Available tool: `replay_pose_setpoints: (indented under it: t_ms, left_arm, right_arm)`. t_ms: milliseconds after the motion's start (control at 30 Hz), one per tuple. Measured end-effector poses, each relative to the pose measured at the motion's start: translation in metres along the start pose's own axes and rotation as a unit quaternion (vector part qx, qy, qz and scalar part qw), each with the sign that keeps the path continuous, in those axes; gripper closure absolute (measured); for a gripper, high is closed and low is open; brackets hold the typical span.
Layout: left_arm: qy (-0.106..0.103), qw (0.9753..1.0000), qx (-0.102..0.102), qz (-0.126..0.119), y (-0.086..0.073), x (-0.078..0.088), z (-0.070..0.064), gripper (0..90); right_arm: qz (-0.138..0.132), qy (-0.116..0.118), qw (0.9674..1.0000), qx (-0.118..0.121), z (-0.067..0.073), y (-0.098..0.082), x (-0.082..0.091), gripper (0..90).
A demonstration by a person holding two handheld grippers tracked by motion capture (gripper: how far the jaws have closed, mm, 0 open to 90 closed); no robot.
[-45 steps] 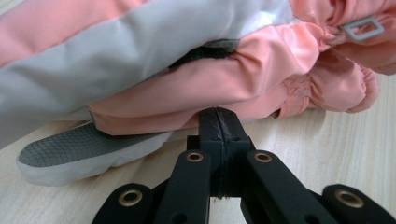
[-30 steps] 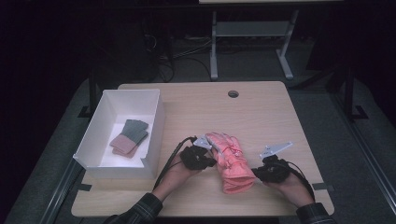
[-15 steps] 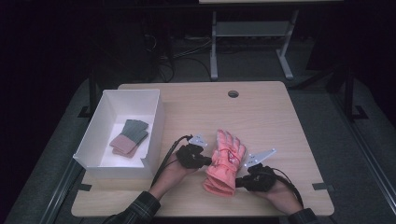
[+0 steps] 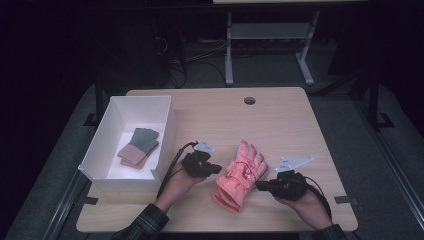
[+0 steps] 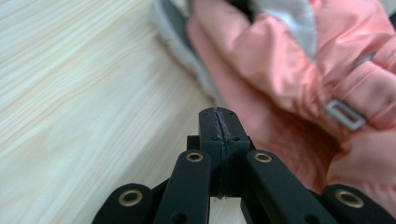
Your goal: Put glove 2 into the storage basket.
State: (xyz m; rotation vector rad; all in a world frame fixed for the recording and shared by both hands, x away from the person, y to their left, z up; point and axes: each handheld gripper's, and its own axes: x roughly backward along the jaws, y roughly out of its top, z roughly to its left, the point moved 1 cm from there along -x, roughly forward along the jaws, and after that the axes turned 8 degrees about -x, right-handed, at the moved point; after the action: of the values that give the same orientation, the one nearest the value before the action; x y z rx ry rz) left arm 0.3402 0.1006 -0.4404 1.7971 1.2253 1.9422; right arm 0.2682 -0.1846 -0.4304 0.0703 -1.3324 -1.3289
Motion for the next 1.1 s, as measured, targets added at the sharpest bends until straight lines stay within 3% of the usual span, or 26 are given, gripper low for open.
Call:
replay_pose_setpoints:
  t_ms: [133,267,567,667,800,900,1100]
  left_arm:
    - [0.006,1.0000,0.006,-0.003,-0.003,0.011,0.004,88.9]
    - [0.007,0.9999,0.008,-0.003,-0.004,0.013,0.005,88.3]
    - [0.003,1.0000,0.007,0.001,-0.004,0.013,0.005,85.4]
    - [0.005,0.9999,0.009,-0.003,-0.003,0.013,0.005,82.4]
    - [0.012,0.9998,0.010,-0.013,0.004,0.017,0.003,64.5]
    - [0.001,0.9996,0.014,-0.024,0.013,0.022,0.001,49.4]
    - [-0.015,0.9987,0.012,-0.047,0.034,0.024,-0.003,32.2]
  right_arm:
    - [-0.044,-0.011,0.9990,-0.002,-0.002,0.008,0.009,90.0]
    - [-0.058,-0.023,0.9981,-0.004,-0.006,0.017,0.006,90.0]
    - [-0.030,-0.045,0.9984,-0.016,-0.015,0.020,-0.020,90.0]
    - [-0.021,-0.052,0.9984,-0.008,-0.016,0.018,-0.026,90.0]
    - [-0.018,-0.056,0.9982,-0.011,-0.016,0.017,-0.028,90.0]
    - [-0.014,-0.058,0.9981,-0.011,-0.015,0.016,-0.029,90.0]
    - [-0.011,-0.063,0.9979,-0.006,-0.014,0.017,-0.030,90.0]
